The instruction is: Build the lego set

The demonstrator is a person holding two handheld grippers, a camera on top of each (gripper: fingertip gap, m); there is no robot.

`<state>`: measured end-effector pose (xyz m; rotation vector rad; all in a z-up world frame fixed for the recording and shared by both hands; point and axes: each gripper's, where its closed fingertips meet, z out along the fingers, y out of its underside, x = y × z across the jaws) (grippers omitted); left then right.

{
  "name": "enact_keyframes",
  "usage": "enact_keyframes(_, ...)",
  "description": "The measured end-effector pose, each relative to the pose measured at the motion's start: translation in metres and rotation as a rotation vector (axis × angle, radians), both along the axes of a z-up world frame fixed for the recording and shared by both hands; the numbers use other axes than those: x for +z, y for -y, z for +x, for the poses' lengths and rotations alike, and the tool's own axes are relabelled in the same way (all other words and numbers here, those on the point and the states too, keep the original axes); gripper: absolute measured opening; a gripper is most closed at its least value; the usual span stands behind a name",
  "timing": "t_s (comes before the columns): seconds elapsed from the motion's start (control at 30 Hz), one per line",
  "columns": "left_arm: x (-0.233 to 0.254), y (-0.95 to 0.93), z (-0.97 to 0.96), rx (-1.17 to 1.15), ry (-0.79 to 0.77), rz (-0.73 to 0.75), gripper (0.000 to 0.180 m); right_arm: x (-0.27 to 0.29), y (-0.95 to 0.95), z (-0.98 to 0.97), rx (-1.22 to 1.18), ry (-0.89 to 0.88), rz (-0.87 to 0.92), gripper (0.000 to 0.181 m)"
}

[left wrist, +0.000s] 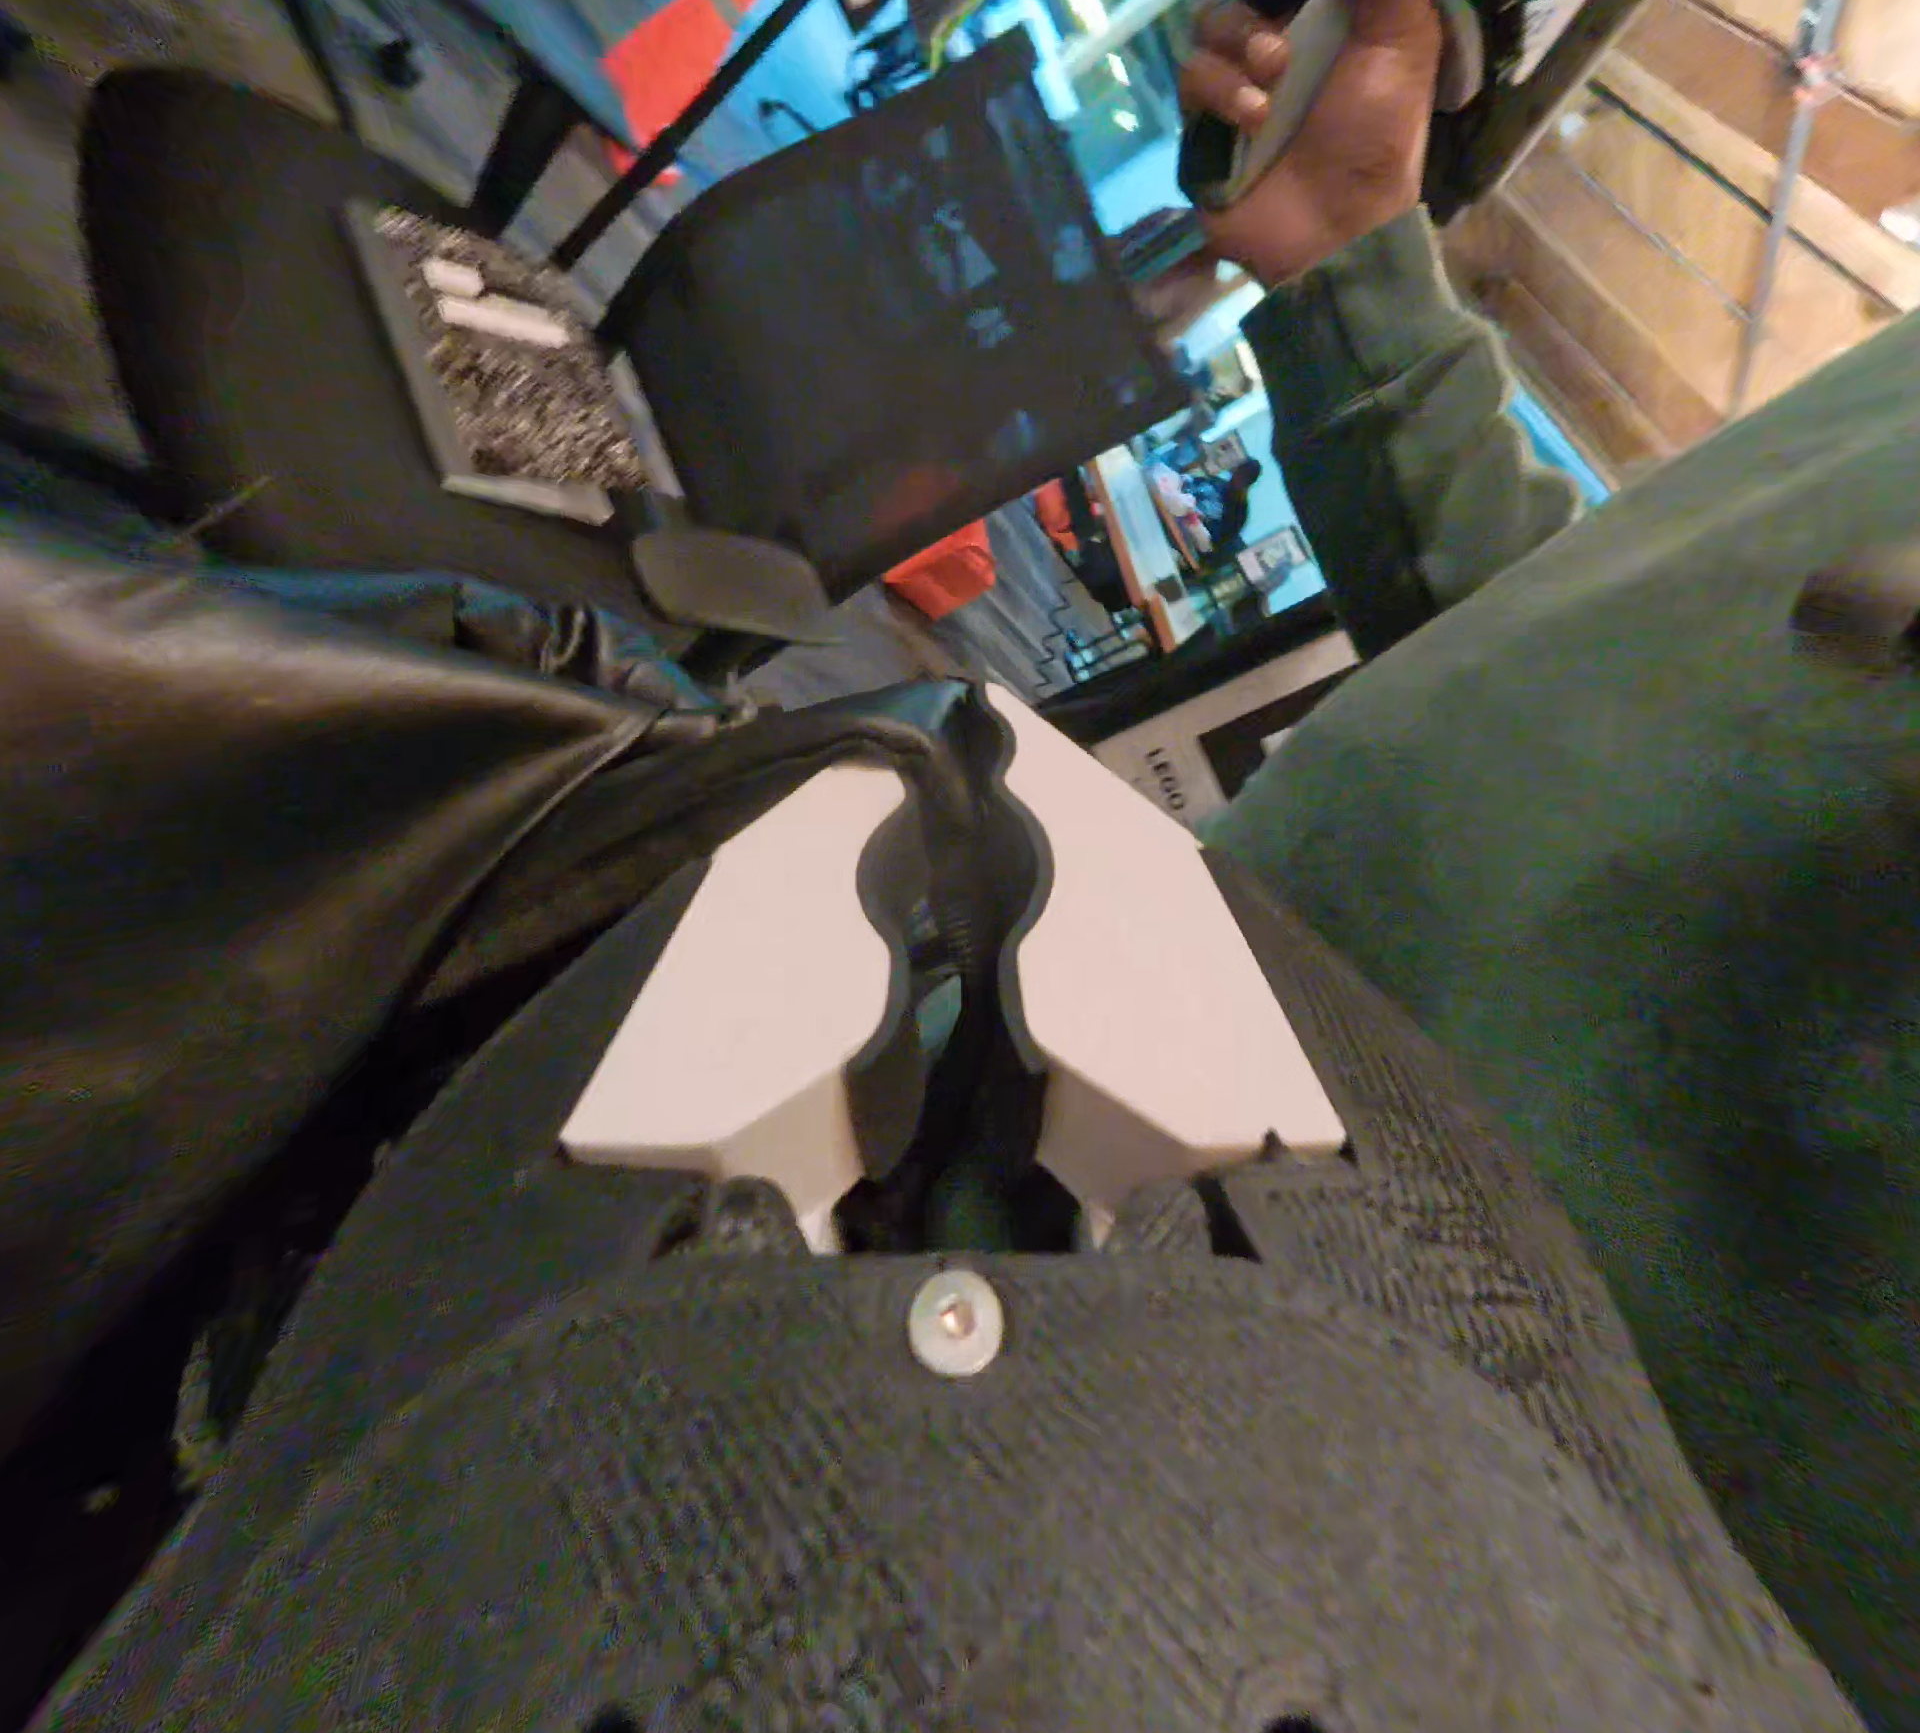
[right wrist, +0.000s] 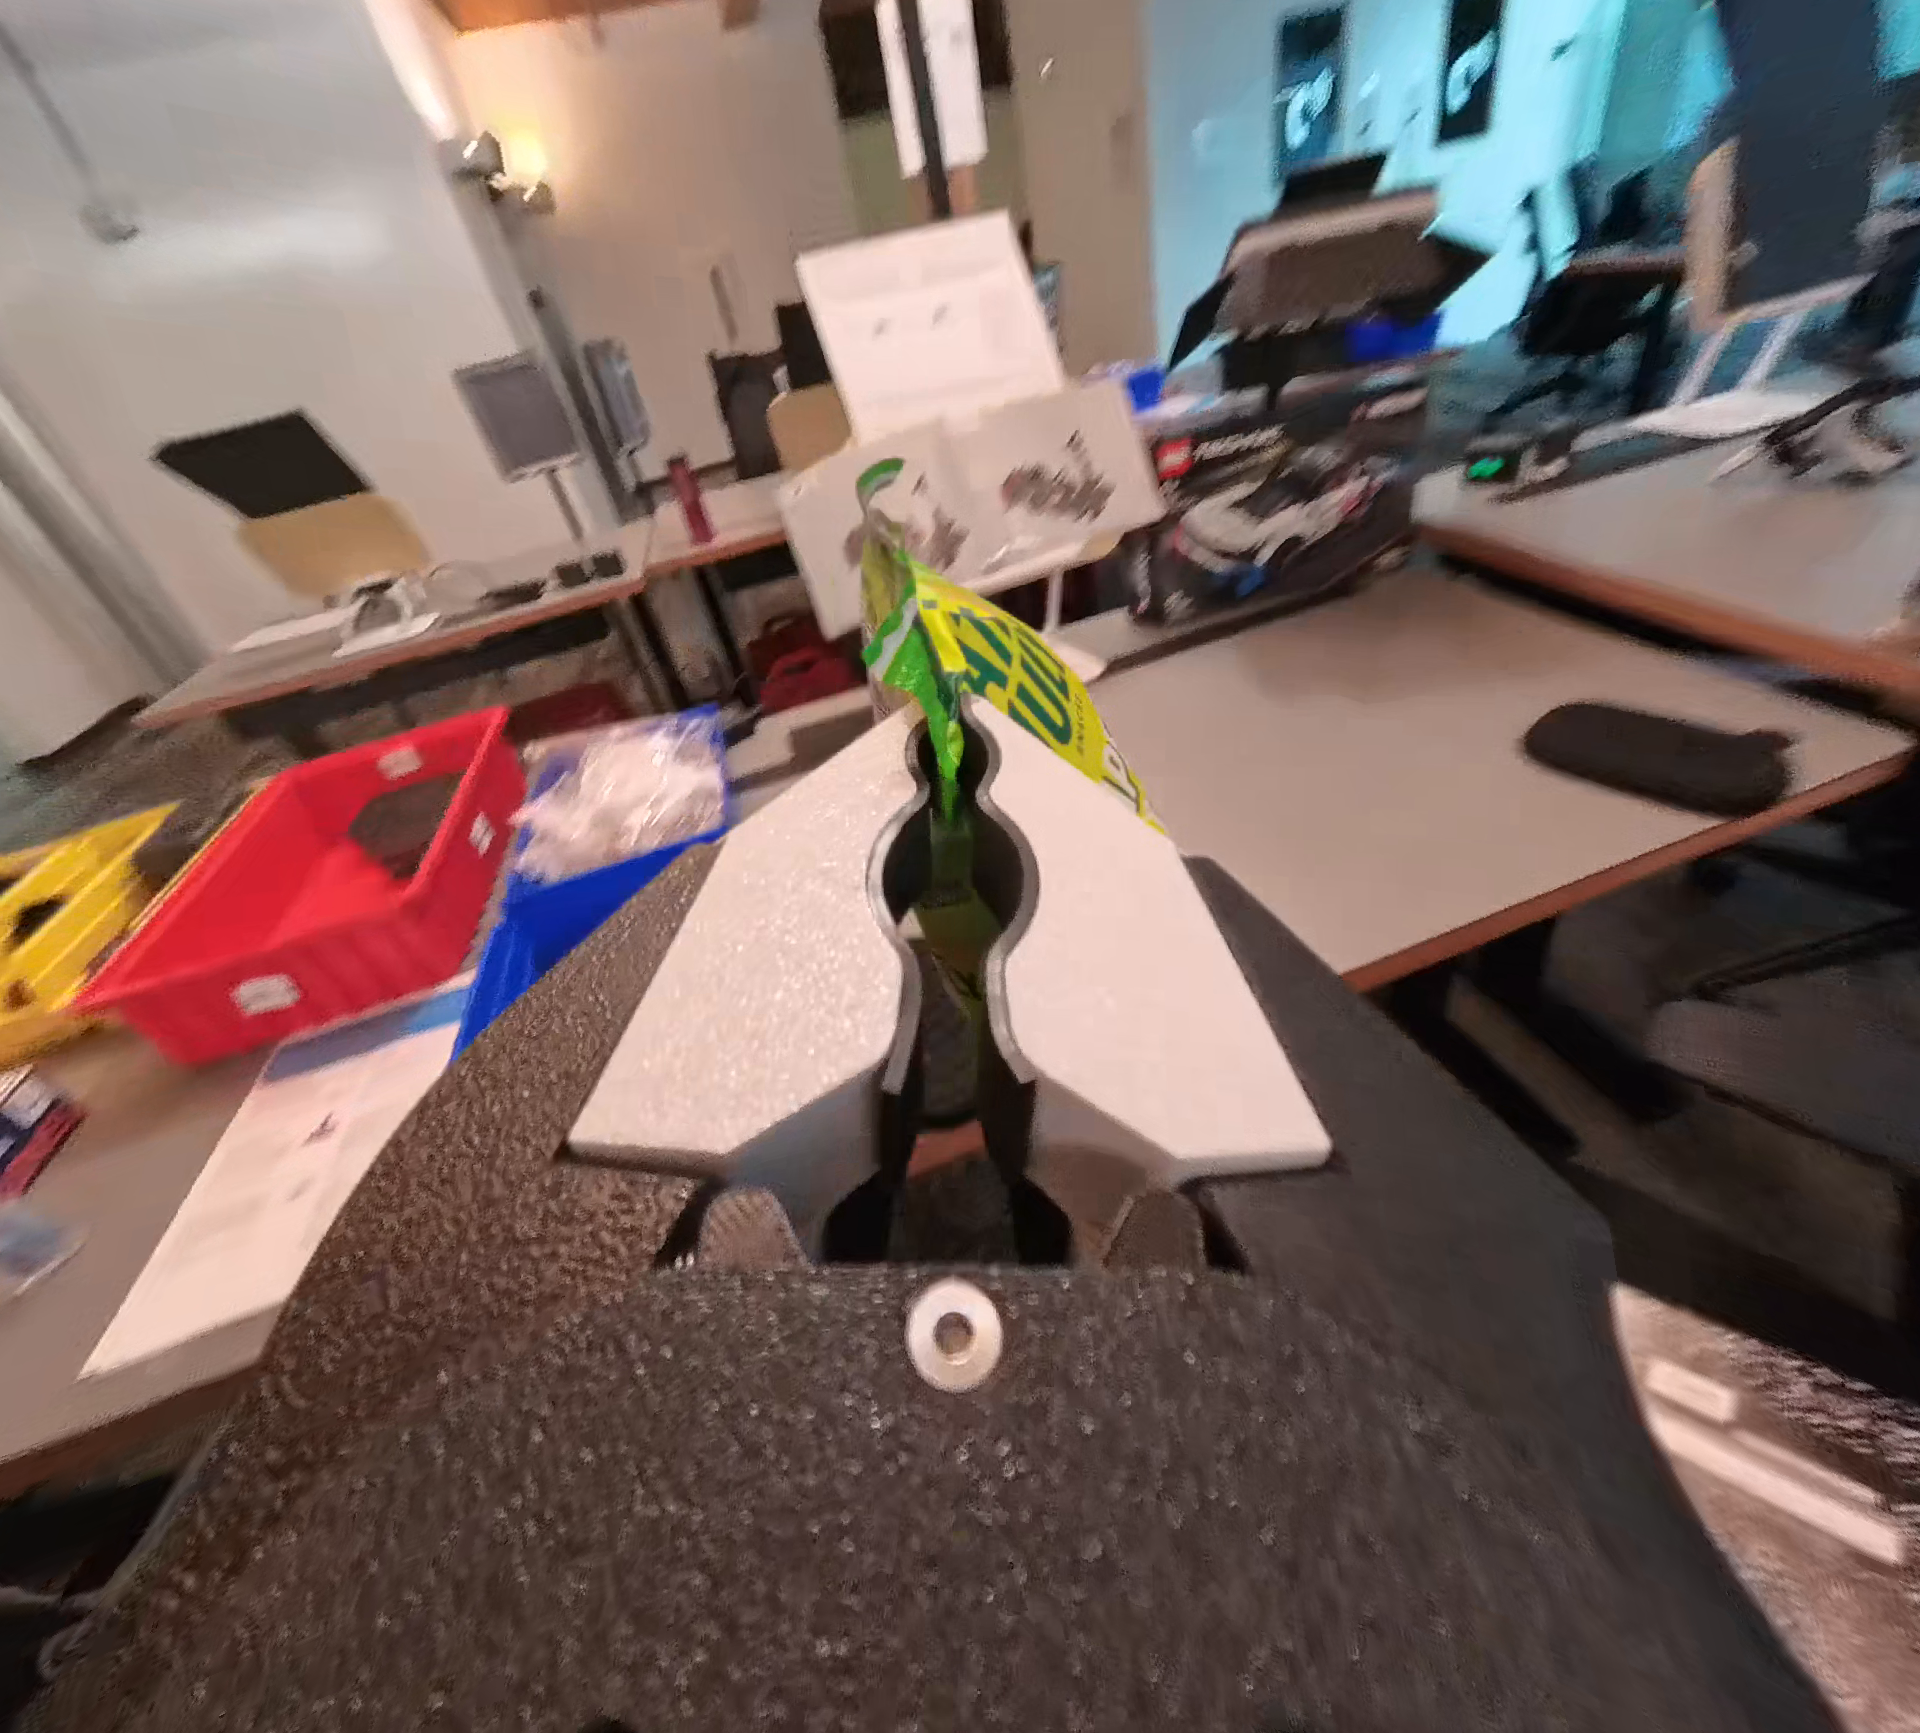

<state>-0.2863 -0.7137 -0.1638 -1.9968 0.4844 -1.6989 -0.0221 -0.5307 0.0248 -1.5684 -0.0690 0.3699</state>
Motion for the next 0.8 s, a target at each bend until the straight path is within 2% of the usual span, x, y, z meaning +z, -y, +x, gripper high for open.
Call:
enact_keyframes(0.13, 0.077, -0.032, 0.041, -0.140, 0.070, 0.150, 0.001, 0.059, 0.015, 0.043, -0.111, 0.009, 0.081, 0.000)
enact_keyframes(0.37, 0.182, -0.094, 0.140, -0.268, 0.181, 0.340, 0.000, 0.088, 0.016, 0.129, -0.172, -0.014, 0.146, 0.000)
enact_keyframes(0.53, 0.231, -0.142, 0.208, -0.255, 0.240, 0.410, 0.000, 0.109, -0.002, 0.203, -0.229, -0.033, 0.241, 0.000)
enact_keyframes(0.8, 0.293, -0.170, 0.310, -0.437, 0.347, 0.587, 0.000, 0.127, -0.021, 0.286, -0.327, -0.009, 0.308, 0.000)
